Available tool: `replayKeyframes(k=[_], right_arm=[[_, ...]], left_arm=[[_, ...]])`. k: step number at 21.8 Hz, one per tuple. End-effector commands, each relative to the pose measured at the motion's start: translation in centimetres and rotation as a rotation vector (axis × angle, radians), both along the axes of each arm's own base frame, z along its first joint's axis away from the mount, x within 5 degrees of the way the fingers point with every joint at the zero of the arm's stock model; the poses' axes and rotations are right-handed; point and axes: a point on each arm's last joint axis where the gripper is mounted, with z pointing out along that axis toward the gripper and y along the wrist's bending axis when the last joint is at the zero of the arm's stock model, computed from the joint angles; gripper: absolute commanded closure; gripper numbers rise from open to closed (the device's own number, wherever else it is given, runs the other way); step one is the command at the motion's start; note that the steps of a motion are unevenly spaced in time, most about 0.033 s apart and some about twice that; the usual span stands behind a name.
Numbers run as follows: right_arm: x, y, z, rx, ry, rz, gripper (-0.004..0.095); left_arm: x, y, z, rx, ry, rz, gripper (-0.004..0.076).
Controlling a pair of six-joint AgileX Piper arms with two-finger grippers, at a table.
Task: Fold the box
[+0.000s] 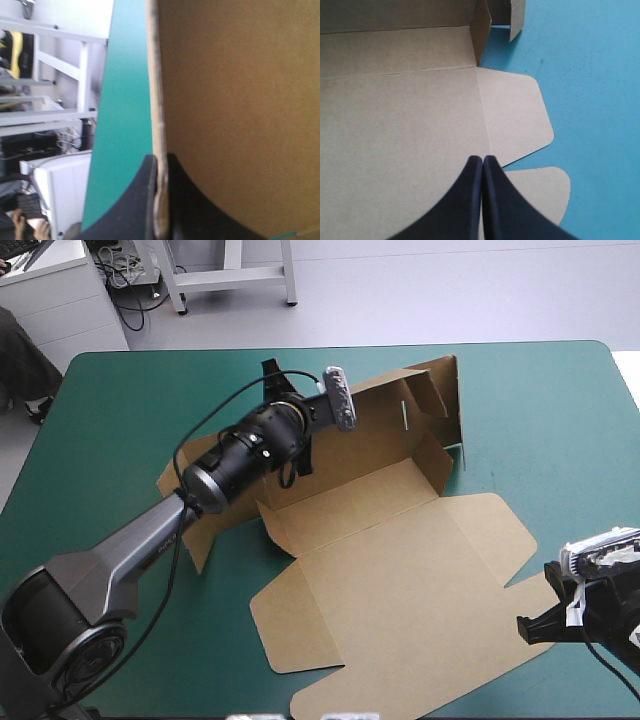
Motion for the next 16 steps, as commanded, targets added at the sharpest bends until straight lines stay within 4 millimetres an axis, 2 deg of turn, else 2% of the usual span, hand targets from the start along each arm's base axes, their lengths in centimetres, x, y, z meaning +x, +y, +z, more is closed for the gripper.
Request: replayKeyframes(k=[1,4,7,9,14,16], right_arm=[[0.2,-0.2,1.5,0.009,-0.095,-0.026,0.0931],[0.2,-0.2,1.5,0.008,-0.092,-0.034,0.0931],[0.2,-0.2,1.5,0.004,-0.092,-0.036,0.0931],[0.2,-0.3,1.5,0.0,-0.091,-0.037,0.0931],[0.2,-0.3,1.5,0.001,-0.101,-0.039,0.0931],[0.3,-0.3,1.6,0.002,-0.112,-0.041,0.0931]], left_arm=[[-2.1,-1.9,1.9,-0.011,-0.211,-0.085,0.0756],[-3.4,-3.1,0.5,0.081,-0.294,-0.13,0.0756],[-4.8,-3.4,-0.9,0.122,-0.324,-0.2,0.0756],[-5.9,-2.4,-1.2,0.103,-0.319,-0.244,0.0756],[-8.9,0.2,0.1,0.045,-0.406,-0.367,0.0756],[-9.7,0.9,-0.1,0.049,-0.425,-0.41,0.0756]])
